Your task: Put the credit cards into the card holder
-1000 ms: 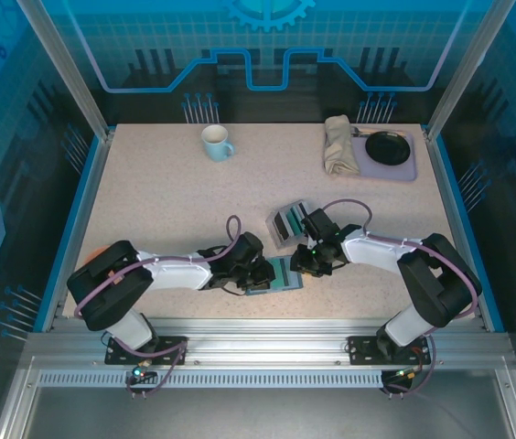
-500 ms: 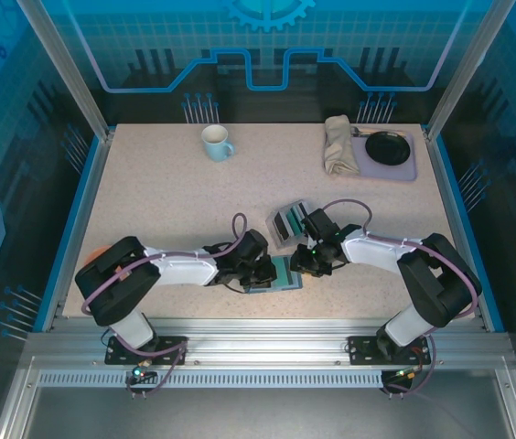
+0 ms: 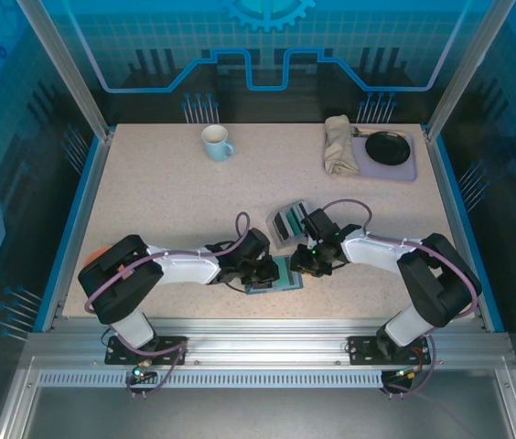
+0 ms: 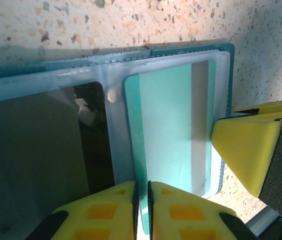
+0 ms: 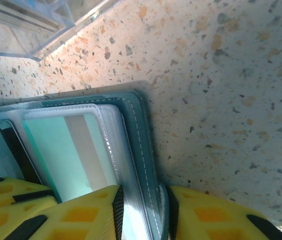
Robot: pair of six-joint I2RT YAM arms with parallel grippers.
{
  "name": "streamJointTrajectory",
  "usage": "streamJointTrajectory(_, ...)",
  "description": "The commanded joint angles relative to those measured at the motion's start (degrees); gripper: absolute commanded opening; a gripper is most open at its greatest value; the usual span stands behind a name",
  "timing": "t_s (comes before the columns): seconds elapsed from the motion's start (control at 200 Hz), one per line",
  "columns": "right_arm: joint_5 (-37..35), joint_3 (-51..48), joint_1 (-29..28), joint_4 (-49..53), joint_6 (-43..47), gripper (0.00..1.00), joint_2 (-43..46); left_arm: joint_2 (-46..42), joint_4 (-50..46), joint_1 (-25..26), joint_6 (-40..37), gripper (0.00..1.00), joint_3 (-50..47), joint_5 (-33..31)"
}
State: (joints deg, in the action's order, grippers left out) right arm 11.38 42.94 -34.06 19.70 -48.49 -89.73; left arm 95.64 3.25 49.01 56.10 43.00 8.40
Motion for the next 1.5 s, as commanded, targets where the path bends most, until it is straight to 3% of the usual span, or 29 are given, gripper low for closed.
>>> streamJointTrajectory(0.0,3.8,-0.3,-1.0,-0.4,-0.4,0.30,-0.5,0.5,0.4,0.4,-2.0,0.16,1.9,2.2)
streamJointTrajectory(0.32,-2.9,3.1,3.2,8.7,4.7,0.39,8.2,-8.8,-6.6,-0.1,-2.2,0.23,-1.3,-4.4)
streamJointTrajectory(0.505,-3.5,6.8,9.4,11.2,9.8,0.53,12.1,-12.1,-9.8,-2.6,-3.3,0.31,-0.2,-5.0)
streamJointTrajectory(0.625,-5.3,13.3,12.8,13.5,15.0,0.67,9.8,-12.4,-11.0,-6.5,-2.9,0.41,0.7,-3.5)
streamJointTrajectory(0.785,-5.5,23.1,15.3,17.0,20.3,0.73,1.0,-9.3,-11.5,-12.3,-2.7,0.51,4.6,-0.3)
streamJointTrajectory(0.925,-10.3,31.7,14.5,22.3,24.4,0.71,-6.3,-3.4,-12.0,-15.7,-3.1,0.56,11.0,3.3)
streamJointTrajectory(1.12,-16.7,36.9,13.2,26.2,27.8,0.62,-10.8,5.0,-13.7,-16.0,-2.6,0.60,19.8,6.0)
streamJointTrajectory(1.496,-18.2,38.1,11.3,27.6,29.8,0.61,-12.5,13.0,-13.1,-16.0,1.4,0.57,24.6,7.3)
